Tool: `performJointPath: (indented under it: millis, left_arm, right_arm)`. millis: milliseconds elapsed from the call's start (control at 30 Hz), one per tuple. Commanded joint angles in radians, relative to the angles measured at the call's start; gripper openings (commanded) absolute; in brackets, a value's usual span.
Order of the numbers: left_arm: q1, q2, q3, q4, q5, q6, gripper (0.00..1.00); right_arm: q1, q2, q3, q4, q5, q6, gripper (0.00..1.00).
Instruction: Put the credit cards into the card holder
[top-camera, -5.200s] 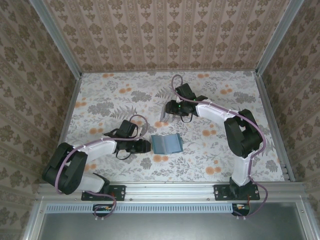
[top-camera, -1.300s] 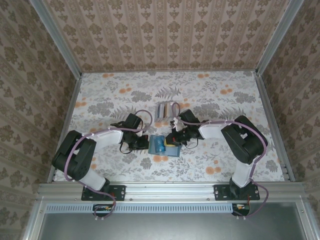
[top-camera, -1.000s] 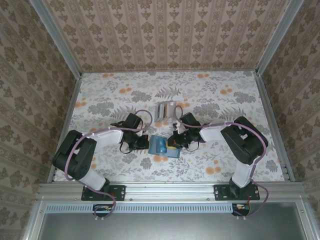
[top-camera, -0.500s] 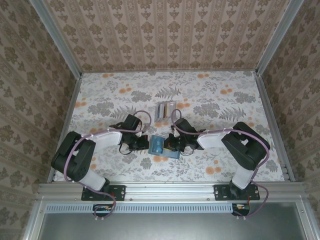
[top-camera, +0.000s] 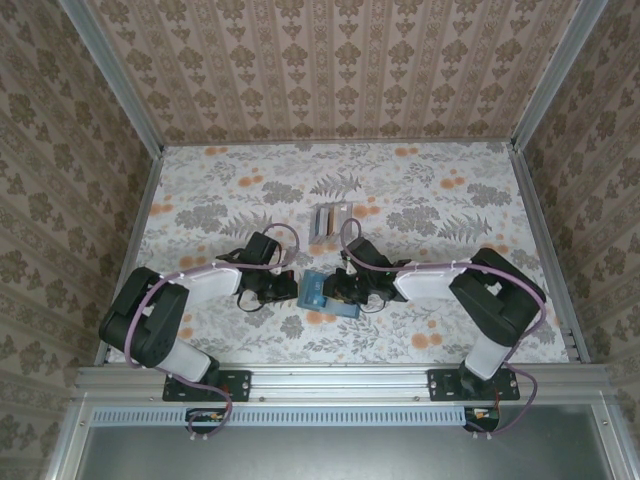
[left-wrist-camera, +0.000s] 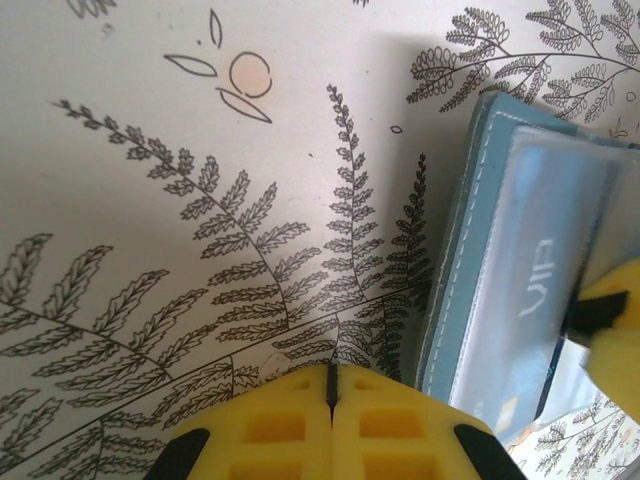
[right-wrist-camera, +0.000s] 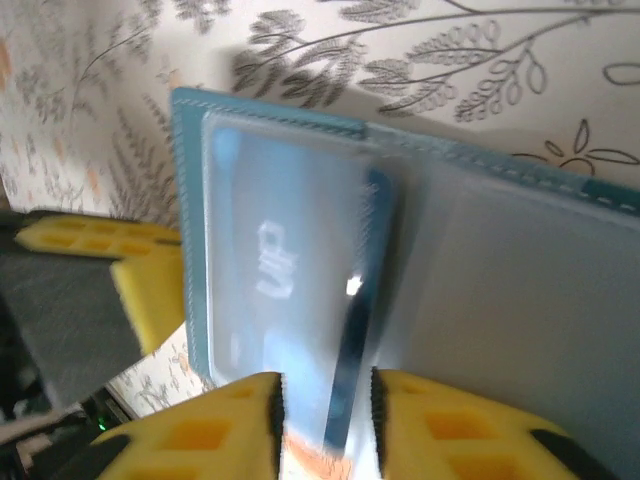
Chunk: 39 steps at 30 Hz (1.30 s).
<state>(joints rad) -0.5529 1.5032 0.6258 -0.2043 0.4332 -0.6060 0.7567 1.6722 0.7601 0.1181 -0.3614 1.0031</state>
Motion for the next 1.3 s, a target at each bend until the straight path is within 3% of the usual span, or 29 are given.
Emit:
performJointPath:
  millis: [0, 133, 533, 1267]
  left_arm:
    - [0.007, 0.03, -0.055, -0.019, -0.03, 0.012, 0.0]
    - [0.024, 0.047, -0.067, 0.016, -0.002, 0.017, 0.0]
    - [0.022, 0.085, -0.09, 0.08, 0.034, 0.01, 0.0]
    - [0.008, 0.083, -0.086, 0.075, 0.043, 0.009, 0.0]
  right_arm:
    - [0.007, -0.086, 0.013, -0.14, 0.054, -0.109, 0.43]
    - [0.0, -0.145, 0.014, -0.262, 0.165, -0.193, 0.5]
    - [0.018, -0.183, -0.06, -0.289, 0.191, -0.055, 0.57]
    - [0.035, -0.111, -0.01, -0.248, 0.158, -0.06, 0.27]
